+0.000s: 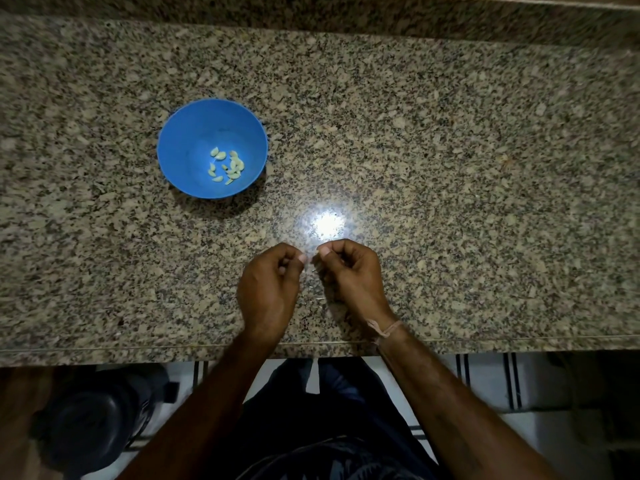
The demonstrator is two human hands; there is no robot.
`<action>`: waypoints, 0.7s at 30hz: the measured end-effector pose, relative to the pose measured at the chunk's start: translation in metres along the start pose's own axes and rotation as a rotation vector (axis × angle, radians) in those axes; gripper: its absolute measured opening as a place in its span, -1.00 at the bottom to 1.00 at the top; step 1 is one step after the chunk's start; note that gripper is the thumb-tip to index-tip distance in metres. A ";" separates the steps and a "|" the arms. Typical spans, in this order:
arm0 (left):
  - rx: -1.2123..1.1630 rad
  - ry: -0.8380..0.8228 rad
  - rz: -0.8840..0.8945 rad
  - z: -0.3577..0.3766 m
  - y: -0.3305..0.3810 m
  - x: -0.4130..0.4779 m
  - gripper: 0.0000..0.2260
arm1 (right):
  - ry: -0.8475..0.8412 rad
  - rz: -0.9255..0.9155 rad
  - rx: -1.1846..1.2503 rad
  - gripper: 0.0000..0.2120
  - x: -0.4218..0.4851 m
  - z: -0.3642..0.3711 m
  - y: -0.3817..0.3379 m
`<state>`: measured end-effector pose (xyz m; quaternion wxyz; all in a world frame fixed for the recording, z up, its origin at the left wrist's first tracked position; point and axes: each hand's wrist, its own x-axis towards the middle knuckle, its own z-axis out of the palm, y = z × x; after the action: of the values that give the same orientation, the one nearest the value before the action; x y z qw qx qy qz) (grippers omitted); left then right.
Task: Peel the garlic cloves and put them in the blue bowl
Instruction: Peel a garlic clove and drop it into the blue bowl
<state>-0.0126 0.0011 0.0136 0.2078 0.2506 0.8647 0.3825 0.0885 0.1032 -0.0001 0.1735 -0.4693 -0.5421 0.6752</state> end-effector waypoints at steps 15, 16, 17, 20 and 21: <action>-0.020 0.240 -0.016 -0.038 -0.044 0.013 -0.89 | -0.132 -0.179 -0.225 -0.70 0.001 0.005 -0.004; -0.017 0.228 -0.024 -0.041 -0.051 0.015 -0.84 | -0.132 -0.222 -0.302 -0.66 -0.001 0.001 -0.002; -0.010 0.215 -0.020 -0.044 -0.054 0.014 -0.80 | -0.128 -0.261 -0.381 -0.62 -0.004 -0.004 0.001; -0.029 0.211 0.027 -0.045 -0.056 -0.002 -0.69 | -0.105 -0.342 -0.550 -0.53 -0.016 -0.020 0.007; -0.038 0.211 0.024 -0.042 -0.056 -0.010 -0.66 | -0.095 -0.335 -0.587 -0.50 -0.020 -0.025 0.009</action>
<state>-0.0432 -0.0613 -0.0014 0.1156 0.2152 0.8713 0.4257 0.1212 0.0992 0.0020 0.1142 -0.3717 -0.7905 0.4733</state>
